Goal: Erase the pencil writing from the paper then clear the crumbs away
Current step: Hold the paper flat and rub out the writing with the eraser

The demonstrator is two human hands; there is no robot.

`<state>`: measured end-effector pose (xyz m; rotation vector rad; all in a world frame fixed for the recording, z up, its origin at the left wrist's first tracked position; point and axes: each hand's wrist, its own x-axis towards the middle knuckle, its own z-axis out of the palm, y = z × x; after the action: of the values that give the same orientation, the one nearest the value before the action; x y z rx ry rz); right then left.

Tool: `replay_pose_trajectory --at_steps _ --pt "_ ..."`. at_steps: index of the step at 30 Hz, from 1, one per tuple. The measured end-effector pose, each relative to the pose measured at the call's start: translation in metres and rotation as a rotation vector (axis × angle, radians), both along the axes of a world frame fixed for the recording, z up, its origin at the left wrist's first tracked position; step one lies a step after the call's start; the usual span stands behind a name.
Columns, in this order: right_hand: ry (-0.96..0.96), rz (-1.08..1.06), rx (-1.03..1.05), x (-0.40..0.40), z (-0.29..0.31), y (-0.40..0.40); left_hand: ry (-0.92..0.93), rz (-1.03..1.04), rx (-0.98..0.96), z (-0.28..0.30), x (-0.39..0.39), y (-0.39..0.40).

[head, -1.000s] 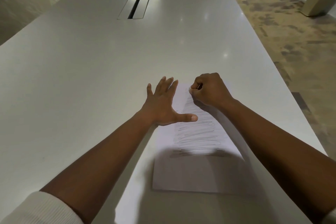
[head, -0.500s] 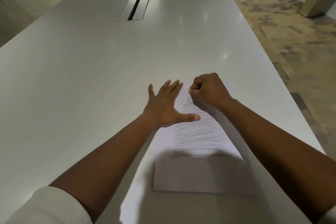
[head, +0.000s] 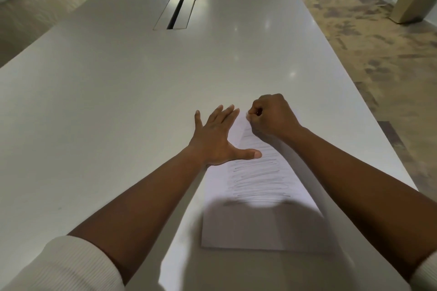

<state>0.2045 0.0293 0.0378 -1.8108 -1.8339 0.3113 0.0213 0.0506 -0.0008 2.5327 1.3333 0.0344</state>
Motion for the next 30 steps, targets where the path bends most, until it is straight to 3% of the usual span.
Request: replay_pose_trajectory --at_steps 4,8,13,16,21,27,30 --pt "0.002 0.012 0.024 -0.006 -0.003 -0.002 0.004 0.002 0.002 0.001 0.000 0.001" --pt "0.132 0.152 -0.047 -0.014 -0.007 -0.021 0.013 -0.004 0.008 0.000 0.000 0.001" --pt "0.058 -0.006 0.034 -0.009 -0.005 -0.003 -0.001 -0.002 -0.009 0.001 0.000 0.000" --pt "0.053 0.003 0.051 -0.016 -0.005 0.002 0.012 -0.002 -0.003 0.001 0.000 0.001" --pt "0.174 0.102 -0.083 -0.014 -0.004 -0.009 -0.003 0.002 0.002 0.000 0.001 0.000" --pt "0.008 -0.021 -0.006 -0.010 0.000 0.005 -0.003 0.004 -0.007 0.000 0.001 0.000" --pt "0.023 0.046 0.027 -0.017 -0.005 -0.001 0.002 -0.002 0.006 -0.001 0.001 0.001"
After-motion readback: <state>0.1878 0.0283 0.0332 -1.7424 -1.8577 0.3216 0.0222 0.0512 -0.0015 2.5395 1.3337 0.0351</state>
